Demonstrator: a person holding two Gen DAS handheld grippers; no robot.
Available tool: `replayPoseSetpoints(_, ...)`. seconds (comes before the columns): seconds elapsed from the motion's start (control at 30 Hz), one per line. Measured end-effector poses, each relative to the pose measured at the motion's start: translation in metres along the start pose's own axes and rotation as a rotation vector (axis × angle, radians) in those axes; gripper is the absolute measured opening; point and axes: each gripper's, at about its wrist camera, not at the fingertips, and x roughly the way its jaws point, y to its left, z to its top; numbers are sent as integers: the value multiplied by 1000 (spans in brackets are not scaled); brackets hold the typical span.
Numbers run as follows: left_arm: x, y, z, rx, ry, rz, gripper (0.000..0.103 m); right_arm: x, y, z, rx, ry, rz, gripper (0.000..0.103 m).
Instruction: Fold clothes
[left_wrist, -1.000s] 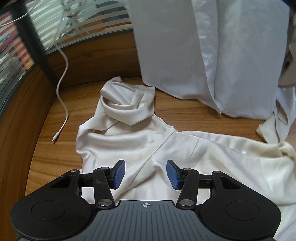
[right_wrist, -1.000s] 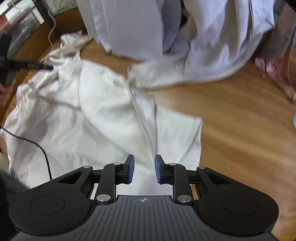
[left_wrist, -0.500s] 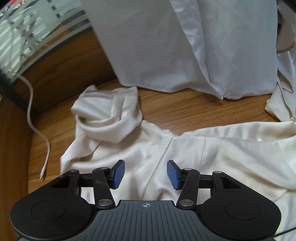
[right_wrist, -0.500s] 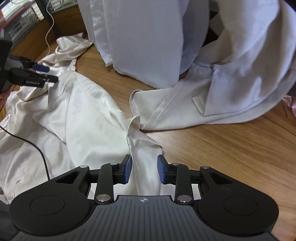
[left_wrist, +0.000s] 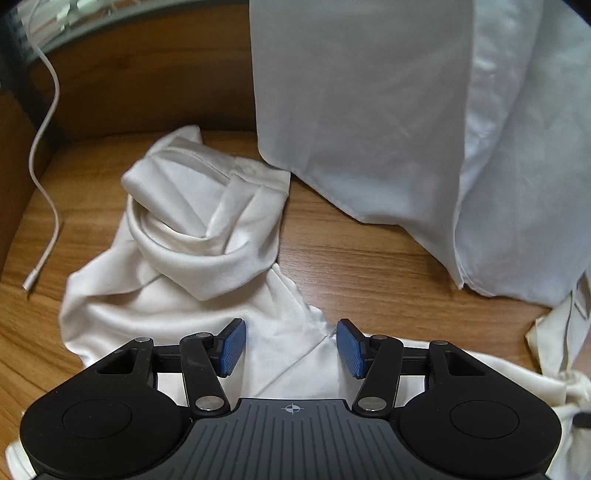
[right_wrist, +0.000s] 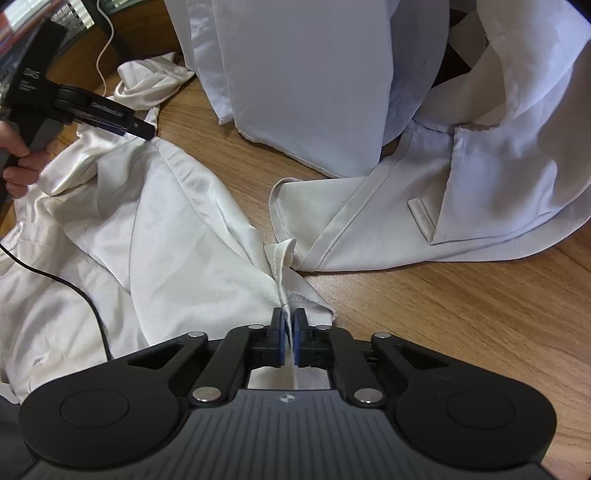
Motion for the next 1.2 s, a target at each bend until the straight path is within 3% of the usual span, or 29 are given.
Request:
replayPoseSetpoints(0.07, 0, -4, 0, -2, -9, 2, 37, -5, -4, -1, 26, -8, 20, 3)
replayPoseSetpoints(0.1, 0, -6, -1, 1, -15, -4, 16, -8, -8, -2, 53, -18, 40, 3)
replayPoseSetpoints(0.2, -6, -12, -5, -2, -49, -2, 8, -22, -21, -6, 162, -61, 118, 2)
replayPoseSetpoints(0.47, -64, -7, 1, -65, -222, -19, 8, -68, -59, -30, 468, -232, 334, 2)
replayPoseSetpoints(0.9, -140, 26, 13, -234, -339, -114, 8, -127, -107, -84, 931, -563, 704, 2)
replayPoseSetpoints(1.07, -159, 20, 12, -238, -382, -134, 8, -163, -101, -85, 907, -700, 695, 1)
replayPoseSetpoints(1.2, -150, 14, 23, -227, -385, -102, 7, -177, -109, -65, 851, -746, 571, 1)
